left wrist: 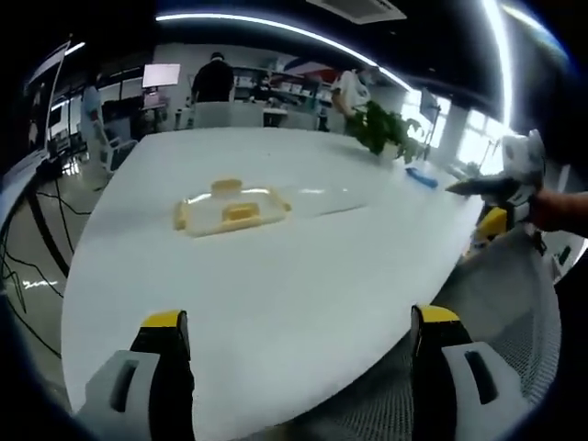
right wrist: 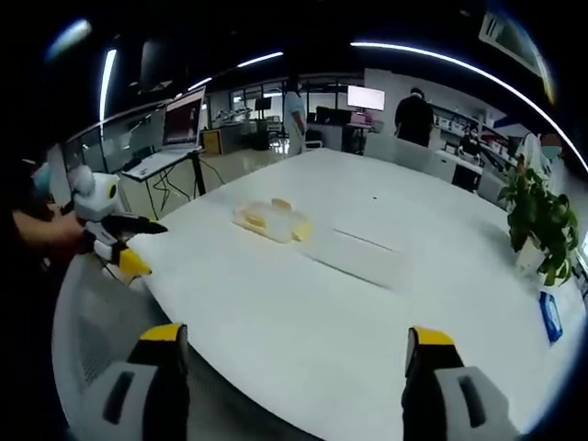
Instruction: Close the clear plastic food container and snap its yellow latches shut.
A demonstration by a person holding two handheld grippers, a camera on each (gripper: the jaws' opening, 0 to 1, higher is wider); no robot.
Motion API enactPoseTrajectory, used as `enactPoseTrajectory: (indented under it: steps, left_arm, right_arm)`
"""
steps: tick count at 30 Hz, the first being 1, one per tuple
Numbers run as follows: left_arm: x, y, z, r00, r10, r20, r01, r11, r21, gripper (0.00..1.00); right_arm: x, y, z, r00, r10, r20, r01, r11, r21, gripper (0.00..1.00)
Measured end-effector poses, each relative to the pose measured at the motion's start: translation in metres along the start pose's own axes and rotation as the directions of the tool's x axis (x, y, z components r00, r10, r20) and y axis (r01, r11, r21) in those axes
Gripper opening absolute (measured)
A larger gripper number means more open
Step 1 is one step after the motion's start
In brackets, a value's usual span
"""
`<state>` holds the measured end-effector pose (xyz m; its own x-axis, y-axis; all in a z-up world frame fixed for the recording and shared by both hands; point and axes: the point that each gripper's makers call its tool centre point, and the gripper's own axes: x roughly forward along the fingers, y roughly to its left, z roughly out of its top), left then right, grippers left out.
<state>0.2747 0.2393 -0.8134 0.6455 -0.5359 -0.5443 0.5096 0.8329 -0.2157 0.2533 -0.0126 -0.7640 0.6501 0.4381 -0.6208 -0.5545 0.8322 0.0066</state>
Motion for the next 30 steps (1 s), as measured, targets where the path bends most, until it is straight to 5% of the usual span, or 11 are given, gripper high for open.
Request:
enactPoseTrajectory:
  steps: [3, 13, 18, 30]
  left_arm:
    - [0.003, 0.004, 0.006, 1.000, 0.004, 0.015, -0.002, 0.996, -0.087, 0.99]
    - [0.003, 0.028, 0.018, 0.998, 0.064, 0.006, -0.064, 0.996, -0.058, 0.99]
    - [0.005, 0.043, 0.014, 0.997, 0.082, 0.000, -0.082, 0.993, -0.081, 0.99]
    - [0.010, 0.066, 0.024, 0.994, 0.111, -0.014, -0.112, 0.993, -0.039, 0.97]
  right_arm:
    - [0.004, 0.001, 0.004, 1.000, 0.006, -0.017, -0.007, 1.000, -0.009, 1.00]
    - [0.040, -0.001, 0.016, 0.998, 0.065, -0.013, -0.066, 0.998, -0.003, 0.99]
    - [0.060, 0.005, 0.011, 0.992, 0.105, -0.073, -0.109, 0.992, -0.057, 1.00]
    - [0.086, -0.003, 0.046, 0.993, 0.120, -0.016, -0.121, 0.991, -0.055, 1.00]
